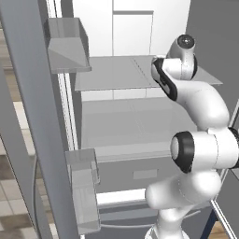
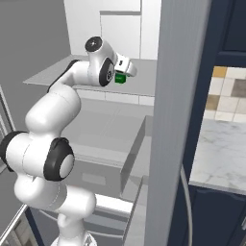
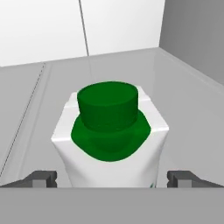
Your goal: Take a sugar cube from the saucer and place it inside the coffee. Then, grab milk from the fridge and place it next to the coffee on the counter to sweeten the coffee.
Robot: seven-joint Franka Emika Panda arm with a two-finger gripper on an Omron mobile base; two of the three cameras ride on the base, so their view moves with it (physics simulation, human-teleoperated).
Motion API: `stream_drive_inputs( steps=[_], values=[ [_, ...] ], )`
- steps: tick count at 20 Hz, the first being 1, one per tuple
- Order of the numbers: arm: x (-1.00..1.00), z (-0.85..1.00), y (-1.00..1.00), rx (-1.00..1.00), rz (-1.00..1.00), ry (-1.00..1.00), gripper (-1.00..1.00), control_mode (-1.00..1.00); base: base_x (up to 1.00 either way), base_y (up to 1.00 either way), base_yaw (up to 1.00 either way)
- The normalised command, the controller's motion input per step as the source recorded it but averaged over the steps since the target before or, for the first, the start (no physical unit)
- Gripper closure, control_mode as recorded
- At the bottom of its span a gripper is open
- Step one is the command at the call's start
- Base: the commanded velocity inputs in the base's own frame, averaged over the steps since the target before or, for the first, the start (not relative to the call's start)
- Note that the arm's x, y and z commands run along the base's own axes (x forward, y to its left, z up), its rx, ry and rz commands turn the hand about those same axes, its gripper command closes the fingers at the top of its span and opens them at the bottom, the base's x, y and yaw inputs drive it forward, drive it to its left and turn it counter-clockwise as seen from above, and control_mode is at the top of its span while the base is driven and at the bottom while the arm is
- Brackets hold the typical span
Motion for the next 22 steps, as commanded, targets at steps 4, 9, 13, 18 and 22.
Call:
stream_drive_inputs(
  steps=[4, 9, 13, 18, 22],
  values=[
    [0.02, 0.0, 0.0, 0.0, 0.0, 0.0, 1.0, -1.0, 0.0, 0.0, 0.0],
    [-0.01, 0.0, 0.0, 0.0, 0.0, 0.0, 1.0, -1.0, 0.0, 0.0, 0.0],
    [-0.64, 0.25, 0.04, 0.0, 0.0, -0.04, 1.0, -1.0, 0.0, 0.0, 0.0],
    [-1.0, 0.47, 0.23, 0.0, 0.0, -0.13, 1.0, -1.0, 0.0, 0.0, 0.0],
    [-1.0, 0.42, 0.31, 0.0, 0.01, -0.16, 1.0, -1.0, 0.0, 0.0, 0.0]
  ],
)
